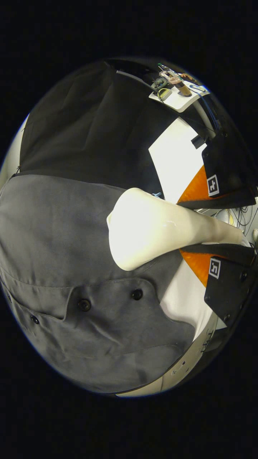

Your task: Iron the clothes twice with a garment steamer, once on the left side and once on the right side.

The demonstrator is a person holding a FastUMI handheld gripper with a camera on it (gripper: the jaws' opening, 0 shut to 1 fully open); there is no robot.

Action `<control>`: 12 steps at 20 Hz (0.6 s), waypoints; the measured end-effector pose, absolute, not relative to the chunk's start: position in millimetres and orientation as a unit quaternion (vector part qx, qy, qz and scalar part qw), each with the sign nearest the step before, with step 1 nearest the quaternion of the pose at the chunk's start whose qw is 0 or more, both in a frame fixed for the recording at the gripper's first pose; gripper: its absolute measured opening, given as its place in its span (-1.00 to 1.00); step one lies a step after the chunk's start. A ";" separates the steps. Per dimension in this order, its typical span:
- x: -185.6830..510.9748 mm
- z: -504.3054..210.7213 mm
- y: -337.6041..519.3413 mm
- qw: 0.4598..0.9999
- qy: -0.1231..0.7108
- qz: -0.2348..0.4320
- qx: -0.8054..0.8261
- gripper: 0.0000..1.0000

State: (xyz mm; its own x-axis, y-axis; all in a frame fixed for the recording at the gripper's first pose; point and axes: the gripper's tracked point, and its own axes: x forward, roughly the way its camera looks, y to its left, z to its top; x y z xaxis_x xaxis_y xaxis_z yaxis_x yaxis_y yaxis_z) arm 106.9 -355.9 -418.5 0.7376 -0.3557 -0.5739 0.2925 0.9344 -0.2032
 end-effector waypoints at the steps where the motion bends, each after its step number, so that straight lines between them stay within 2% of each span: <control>1: 104.7 -422.0 -355.5 0.930 0.321 -0.176 -0.045 -0.03; 7: 101.9 -415.9 -354.4 0.929 0.316 -0.190 -0.032 -0.03; 12: 100.6 -383.6 -340.3 0.935 0.299 -0.187 -0.036 -0.03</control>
State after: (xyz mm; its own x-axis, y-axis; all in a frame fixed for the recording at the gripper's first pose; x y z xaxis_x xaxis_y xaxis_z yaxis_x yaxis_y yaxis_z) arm 100.6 -340.3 -383.6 0.7516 -0.3716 -0.5450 0.3286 0.9273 -0.1792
